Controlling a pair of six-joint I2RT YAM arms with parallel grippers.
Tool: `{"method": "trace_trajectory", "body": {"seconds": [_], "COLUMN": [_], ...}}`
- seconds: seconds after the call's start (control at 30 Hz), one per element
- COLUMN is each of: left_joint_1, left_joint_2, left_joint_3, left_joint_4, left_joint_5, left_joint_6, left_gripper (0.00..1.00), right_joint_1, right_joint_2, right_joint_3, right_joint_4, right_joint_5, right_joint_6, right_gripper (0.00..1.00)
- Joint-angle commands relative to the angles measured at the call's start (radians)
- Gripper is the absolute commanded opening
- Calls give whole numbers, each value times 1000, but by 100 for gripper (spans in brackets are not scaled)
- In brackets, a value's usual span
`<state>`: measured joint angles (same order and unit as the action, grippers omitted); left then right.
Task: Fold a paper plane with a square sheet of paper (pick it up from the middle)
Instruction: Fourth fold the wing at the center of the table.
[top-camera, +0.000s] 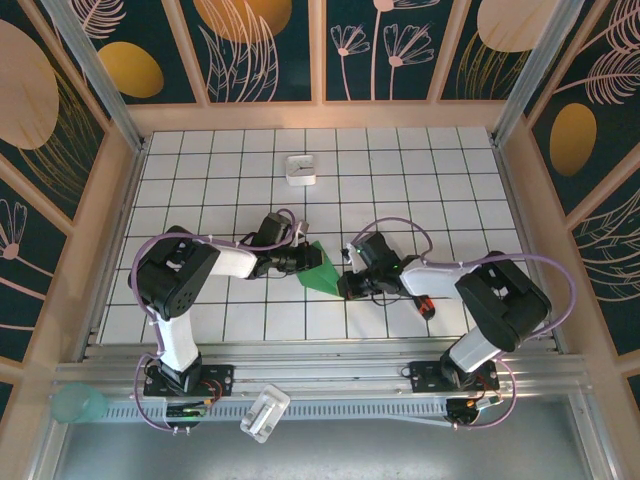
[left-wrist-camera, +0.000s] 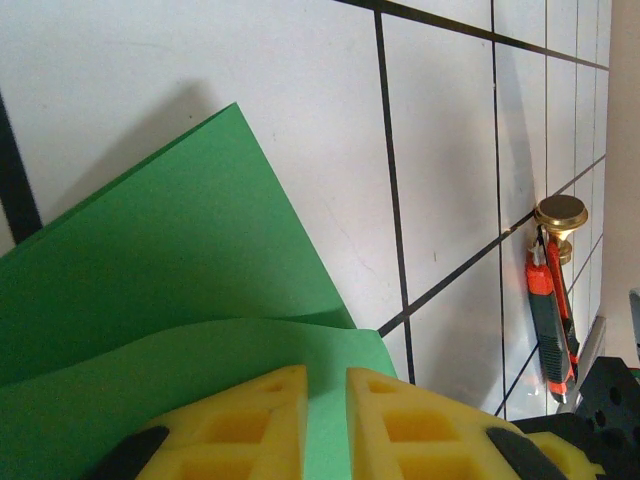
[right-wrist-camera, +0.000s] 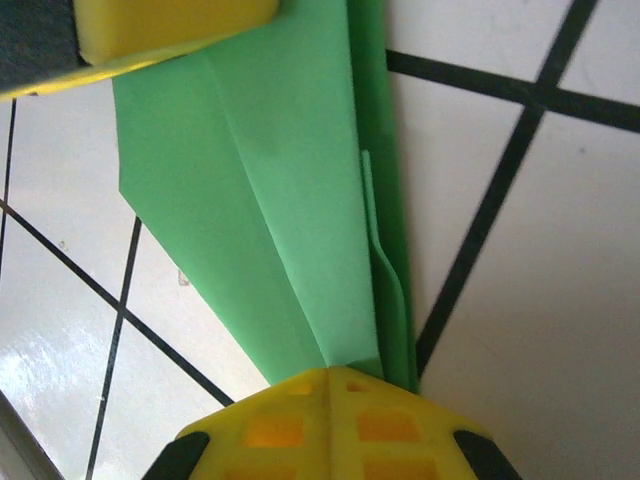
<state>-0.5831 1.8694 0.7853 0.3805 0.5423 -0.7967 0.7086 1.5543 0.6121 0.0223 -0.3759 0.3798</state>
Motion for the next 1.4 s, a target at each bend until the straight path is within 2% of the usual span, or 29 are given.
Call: {"method": "trace_trajectory", "body": {"seconds": [0.0, 0.3, 0.53, 1.03, 1.2, 1.37], "left_joint_1": [17, 17, 17, 17, 18, 17], "left_joint_2": [46, 45, 49, 53, 47, 43], "left_joint_3": [-17, -15, -12, -10, -10, -10], "left_joint_4": [-127, -134, -129, -131, -134, -135], "left_joint_5": [-66, -74, -72, -71, -71, -71], "left_joint_6": [31, 40, 37, 35, 36, 39], "left_gripper": [20, 20, 20, 20, 20, 20], "right_joint_1": [-15, -52, -77, -45, -49, -55], "right_joint_2": [-19, -83, -152, 126, 186, 175], "right_joint_3": [-56, -130, -48, 175, 186, 120], "right_joint_4": [-116, -85, -66, -20, -32, -71], "right_joint_5": [16, -64, -153, -184, -153, -125], "right_joint_6": [27, 81, 67, 15, 5, 7], "right_gripper": [1, 1, 1, 1, 1, 1]}}
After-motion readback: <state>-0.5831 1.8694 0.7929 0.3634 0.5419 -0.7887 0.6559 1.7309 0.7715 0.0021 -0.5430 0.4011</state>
